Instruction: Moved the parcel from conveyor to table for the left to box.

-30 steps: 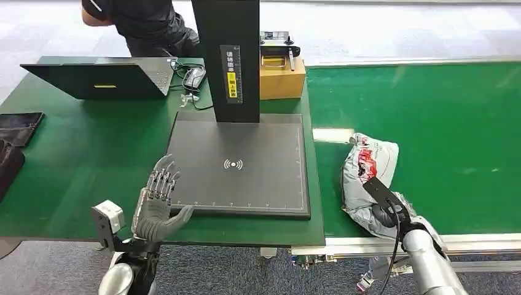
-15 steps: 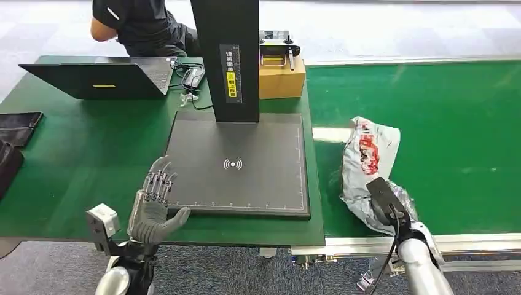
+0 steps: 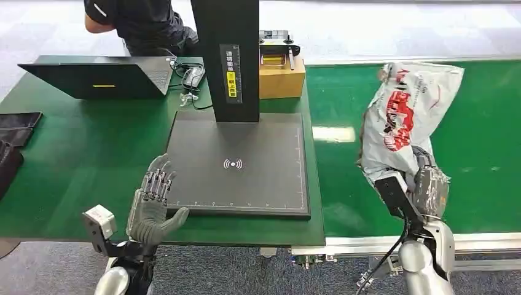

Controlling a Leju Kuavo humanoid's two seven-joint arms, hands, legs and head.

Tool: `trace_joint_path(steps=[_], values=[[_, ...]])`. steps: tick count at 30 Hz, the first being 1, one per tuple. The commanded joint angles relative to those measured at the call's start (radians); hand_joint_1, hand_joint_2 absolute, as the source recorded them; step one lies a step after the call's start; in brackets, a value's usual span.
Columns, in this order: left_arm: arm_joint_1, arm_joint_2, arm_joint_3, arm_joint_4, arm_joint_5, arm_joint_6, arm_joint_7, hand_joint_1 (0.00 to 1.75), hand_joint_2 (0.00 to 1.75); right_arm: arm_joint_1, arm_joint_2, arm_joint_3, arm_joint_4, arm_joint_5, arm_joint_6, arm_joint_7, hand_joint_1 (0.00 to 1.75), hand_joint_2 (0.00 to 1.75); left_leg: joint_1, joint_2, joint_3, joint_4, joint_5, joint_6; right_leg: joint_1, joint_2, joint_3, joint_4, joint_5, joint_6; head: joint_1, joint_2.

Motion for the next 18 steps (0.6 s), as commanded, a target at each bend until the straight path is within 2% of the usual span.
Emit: trace_joint_path(steps=[1, 4, 7, 8, 12, 14, 17, 18], values=[[-0.055, 0.022, -0.029, 0.056, -0.028, -0.04, -0.023, 0.0, 1.75, -0.042, -0.057, 0.176, 0.035, 0.245, 0.128, -0.027, 1.75, 1.75, 0.001, 0.0, 0.001, -0.002, 0.001, -0.004, 0.0, 0.001, 0.001, -0.002, 0.001, 0.002, 0.0, 0.0], [-0.055, 0.022, -0.028, 0.057, -0.028, -0.04, -0.023, 0.0, 1.75, -0.049, -0.055, 0.18, 0.044, 0.246, 0.129, -0.027, 1.75, 1.75, 0.0, 0.001, 0.001, -0.001, 0.001, -0.002, 0.0, 0.002, 0.0, -0.001, 0.001, 0.001, 0.0, 0.0], [-0.06, 0.033, -0.033, 0.066, -0.031, -0.047, -0.037, 0.0, 1.75, -0.084, -0.129, 0.264, 0.108, 0.25, 0.229, -0.092, 1.75, 1.75, 0.0, 0.001, 0.001, -0.001, 0.0, -0.002, 0.0, 0.002, 0.001, -0.001, 0.001, 0.001, 0.0, 0.0], [-0.063, 0.041, -0.044, 0.07, -0.039, -0.057, -0.052, 0.0, 1.75, -0.11, -0.162, 0.308, 0.148, 0.24, 0.261, -0.146, 1.75, 1.75, 0.0, 0.002, 0.002, -0.002, 0.0, -0.003, 0.0, 0.003, 0.001, -0.002, 0.001, 0.002, 0.0, 0.0], [-0.069, 0.046, -0.054, 0.08, -0.046, -0.06, -0.064, 0.0, 1.75, -0.235, -0.217, 0.449, 0.255, 0.287, 0.25, -0.184, 1.75, 1.75, 0.0, 0.003, 0.002, -0.002, 0.001, -0.003, 0.0, 0.005, 0.001, -0.002, 0.002, 0.002, 0.0, 0.0], [-0.084, 0.047, -0.054, 0.098, -0.044, -0.055, -0.069, 0.0, 1.75, -0.379, -0.267, 0.59, 0.35, 0.306, 0.215, -0.206, 1.75, 1.75, -0.001, 0.008, 0.0, 0.0, 0.0, -0.002, -0.001, 0.008, -0.002, 0.001, 0.002, 0.001, 0.0, 0.0], [-0.092, 0.046, -0.054, 0.108, -0.042, -0.05, -0.071, 0.0, 1.75, -0.443, -0.28, 0.642, 0.389, 0.287, 0.209, -0.211, 1.75, 1.75, -0.001, 0.01, 0.0, -0.001, 0.001, -0.003, -0.001, 0.011, -0.002, 0.0, 0.004, 0.002, 0.0, 0.0], [-0.094, 0.045, -0.054, 0.11, -0.042, -0.049, -0.072, 0.0, 1.75, -0.457, -0.281, 0.656, 0.395, 0.29, 0.206, -0.215, 1.75, 1.75, -0.001, 0.006, 0.0, -0.001, 0.001, -0.002, -0.001, 0.007, -0.002, 0.0, 0.003, 0.002, 0.0, 0.0]])
